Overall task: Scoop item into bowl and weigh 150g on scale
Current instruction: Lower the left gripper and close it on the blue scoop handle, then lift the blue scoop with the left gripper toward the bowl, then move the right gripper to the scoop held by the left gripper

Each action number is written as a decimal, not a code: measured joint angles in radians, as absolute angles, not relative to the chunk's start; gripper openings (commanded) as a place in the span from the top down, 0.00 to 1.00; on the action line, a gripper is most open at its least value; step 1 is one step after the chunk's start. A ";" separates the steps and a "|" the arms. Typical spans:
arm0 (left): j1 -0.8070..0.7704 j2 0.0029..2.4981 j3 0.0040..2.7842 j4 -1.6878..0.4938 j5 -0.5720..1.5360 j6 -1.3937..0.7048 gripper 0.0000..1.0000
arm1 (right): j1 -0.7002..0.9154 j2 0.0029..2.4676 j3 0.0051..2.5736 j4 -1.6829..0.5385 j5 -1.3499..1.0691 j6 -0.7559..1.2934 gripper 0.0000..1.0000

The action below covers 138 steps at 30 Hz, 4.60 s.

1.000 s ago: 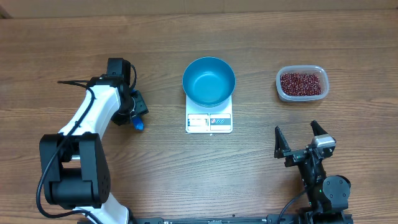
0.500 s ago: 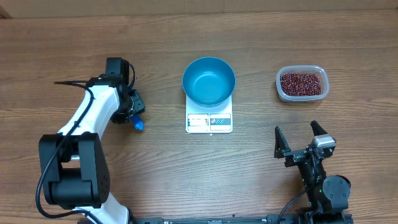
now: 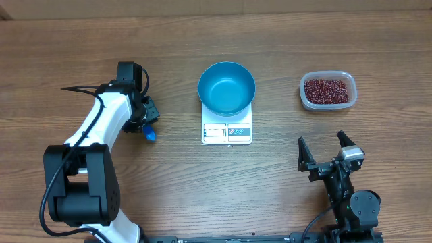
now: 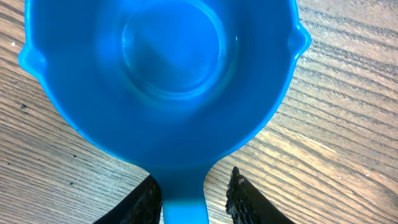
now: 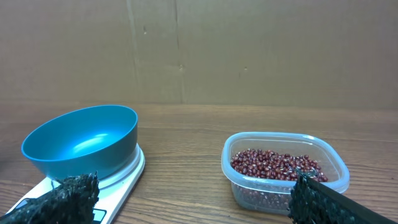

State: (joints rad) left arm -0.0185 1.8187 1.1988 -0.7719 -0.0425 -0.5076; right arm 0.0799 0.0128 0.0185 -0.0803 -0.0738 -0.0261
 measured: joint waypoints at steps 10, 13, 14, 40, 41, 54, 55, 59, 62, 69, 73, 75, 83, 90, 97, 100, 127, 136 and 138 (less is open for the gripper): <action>-0.018 1.820 1.199 -0.766 -0.078 -0.508 0.62 | 0.080 0.013 0.019 -0.081 -0.073 -0.025 0.00; -0.019 1.826 1.199 -0.751 -0.088 -0.511 0.63 | 0.080 0.013 0.019 -0.081 -0.074 -0.026 0.00; -0.018 1.829 1.199 -0.748 -0.088 -0.511 0.65 | 0.080 0.013 0.019 -0.081 -0.074 -0.026 0.00; -0.018 1.838 1.200 -0.736 -0.076 -0.522 0.89 | 0.080 0.013 0.019 -0.080 -0.074 -0.026 0.00; -0.018 1.838 1.204 -0.743 -0.071 -0.522 0.89 | 0.080 0.013 0.019 -0.081 -0.074 -0.025 0.00; -0.004 1.777 1.437 -0.953 0.090 -0.597 0.89 | 0.080 0.013 0.019 -0.081 -0.074 -0.026 0.00; 0.002 1.774 1.455 -0.955 0.128 -0.603 0.90 | 0.080 0.013 0.019 -0.080 -0.074 -0.026 0.00; 0.037 1.769 1.484 -0.942 0.308 -0.625 0.96 | 0.080 0.013 0.019 -0.080 -0.074 -0.026 0.00; 0.064 1.769 1.484 -0.939 0.424 -0.632 0.96 | 0.080 0.013 0.019 -0.081 -0.074 -0.026 0.00; 0.144 1.769 1.484 -0.974 0.628 -0.629 0.96 | 0.080 0.013 0.019 -0.081 -0.074 -0.025 0.00; 0.202 1.769 1.484 -1.007 0.749 -0.607 0.96 | 0.080 0.013 0.019 -0.081 -0.074 -0.026 0.00; 0.221 1.769 1.484 -1.016 0.781 -0.599 0.96 | 0.080 0.013 0.019 -0.080 -0.074 -0.026 0.00; 0.229 1.769 1.484 -1.018 0.838 -0.573 0.96 | 0.080 0.013 0.019 -0.081 -0.074 -0.026 0.00; 0.229 1.769 1.484 -1.018 0.843 -0.570 0.96 | 0.080 0.013 0.019 -0.080 -0.074 -0.026 0.00; 0.229 1.769 1.484 -1.010 0.846 -0.570 0.96 | 0.080 0.013 0.019 -0.081 -0.074 -0.026 0.00; 0.229 1.769 1.484 -1.011 0.846 -0.569 0.96 | 0.080 0.013 0.019 -0.081 -0.073 -0.026 0.00; 0.160 1.769 1.484 -1.014 0.846 -0.552 0.96 | 0.080 0.143 0.406 -0.393 0.006 0.147 0.00; 0.117 1.769 1.485 -1.015 0.846 -0.616 0.96 | 0.079 0.704 1.125 -0.826 -0.062 0.240 0.00; 0.114 1.769 1.485 -1.014 0.846 -0.634 0.96 | 0.079 0.823 1.225 -0.845 -0.167 0.247 0.00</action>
